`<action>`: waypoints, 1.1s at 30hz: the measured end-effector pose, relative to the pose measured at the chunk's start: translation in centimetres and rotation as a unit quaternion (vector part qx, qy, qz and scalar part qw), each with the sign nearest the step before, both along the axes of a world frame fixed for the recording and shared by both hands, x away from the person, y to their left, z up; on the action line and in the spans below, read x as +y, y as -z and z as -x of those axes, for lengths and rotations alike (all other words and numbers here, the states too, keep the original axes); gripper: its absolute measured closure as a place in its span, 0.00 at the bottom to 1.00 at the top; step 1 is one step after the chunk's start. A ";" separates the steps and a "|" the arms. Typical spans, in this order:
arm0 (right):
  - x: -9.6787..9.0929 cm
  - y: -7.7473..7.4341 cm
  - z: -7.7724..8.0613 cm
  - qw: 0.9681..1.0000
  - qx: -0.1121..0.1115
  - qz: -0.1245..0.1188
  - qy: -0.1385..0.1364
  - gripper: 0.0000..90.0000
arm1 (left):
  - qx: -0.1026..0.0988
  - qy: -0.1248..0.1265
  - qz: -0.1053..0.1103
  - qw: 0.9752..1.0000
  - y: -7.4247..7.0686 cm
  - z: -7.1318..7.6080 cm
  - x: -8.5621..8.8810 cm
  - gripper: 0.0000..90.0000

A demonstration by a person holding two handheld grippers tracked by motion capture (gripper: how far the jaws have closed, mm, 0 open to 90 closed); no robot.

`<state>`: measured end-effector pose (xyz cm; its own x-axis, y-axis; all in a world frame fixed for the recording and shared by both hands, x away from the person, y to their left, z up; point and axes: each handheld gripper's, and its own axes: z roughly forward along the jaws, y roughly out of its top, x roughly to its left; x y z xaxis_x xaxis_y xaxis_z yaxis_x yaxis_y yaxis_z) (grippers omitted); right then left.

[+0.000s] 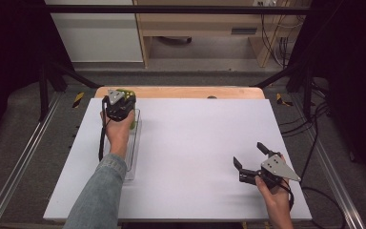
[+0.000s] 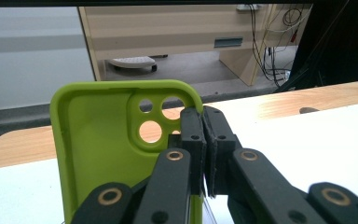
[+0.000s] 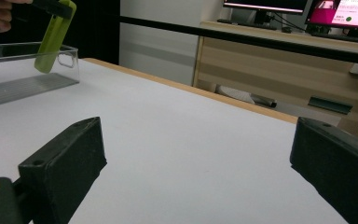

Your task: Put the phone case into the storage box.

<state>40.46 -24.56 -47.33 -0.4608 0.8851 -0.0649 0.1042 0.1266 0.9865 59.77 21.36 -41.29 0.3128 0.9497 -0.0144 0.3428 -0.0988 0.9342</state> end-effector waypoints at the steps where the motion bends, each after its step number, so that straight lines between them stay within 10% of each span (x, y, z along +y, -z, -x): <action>1: 0.0 0.0 0.0 1.000 0.000 0.000 0.000 0.04 | 0.001 -0.001 0.000 1.000 0.0 0.0 0.0 0.97; 33: 0.1 0.0 0.0 1.000 0.004 -0.002 -0.005 0.04 | 0.009 -0.004 0.001 1.000 0.7 -0.4 -0.1 0.97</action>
